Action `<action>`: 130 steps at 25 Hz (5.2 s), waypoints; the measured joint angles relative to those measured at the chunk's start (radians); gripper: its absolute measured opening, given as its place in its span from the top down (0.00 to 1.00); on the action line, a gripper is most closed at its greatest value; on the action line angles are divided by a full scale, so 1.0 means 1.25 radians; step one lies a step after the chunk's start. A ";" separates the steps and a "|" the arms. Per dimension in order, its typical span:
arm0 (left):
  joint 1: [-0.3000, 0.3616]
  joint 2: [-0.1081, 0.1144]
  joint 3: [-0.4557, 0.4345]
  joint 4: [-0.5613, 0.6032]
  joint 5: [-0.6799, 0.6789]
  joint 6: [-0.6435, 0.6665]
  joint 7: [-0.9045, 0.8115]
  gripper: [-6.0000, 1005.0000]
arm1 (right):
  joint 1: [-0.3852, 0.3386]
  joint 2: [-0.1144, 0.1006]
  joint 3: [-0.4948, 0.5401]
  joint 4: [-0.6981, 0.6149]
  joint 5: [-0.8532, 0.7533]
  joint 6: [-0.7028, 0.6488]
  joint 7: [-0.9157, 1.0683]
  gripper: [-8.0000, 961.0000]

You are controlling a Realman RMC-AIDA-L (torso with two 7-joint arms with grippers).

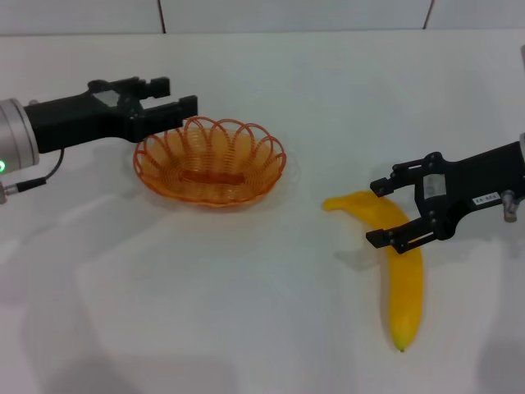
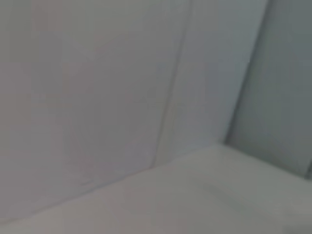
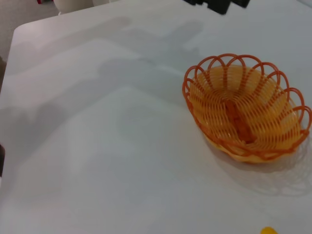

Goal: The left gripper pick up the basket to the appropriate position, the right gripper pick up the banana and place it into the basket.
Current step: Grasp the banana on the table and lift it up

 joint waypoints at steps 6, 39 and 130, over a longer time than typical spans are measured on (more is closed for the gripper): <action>0.071 0.001 0.071 0.065 -0.093 0.011 0.020 0.35 | -0.001 0.000 0.001 0.000 0.001 -0.001 0.000 0.11; 0.285 0.003 0.072 0.450 0.127 0.035 -0.320 0.35 | 0.005 -0.001 0.003 0.018 -0.004 0.004 0.003 0.11; 0.370 0.002 0.093 0.542 0.159 0.081 -0.242 0.35 | -0.095 0.020 -0.415 -0.242 -0.119 0.278 0.505 0.19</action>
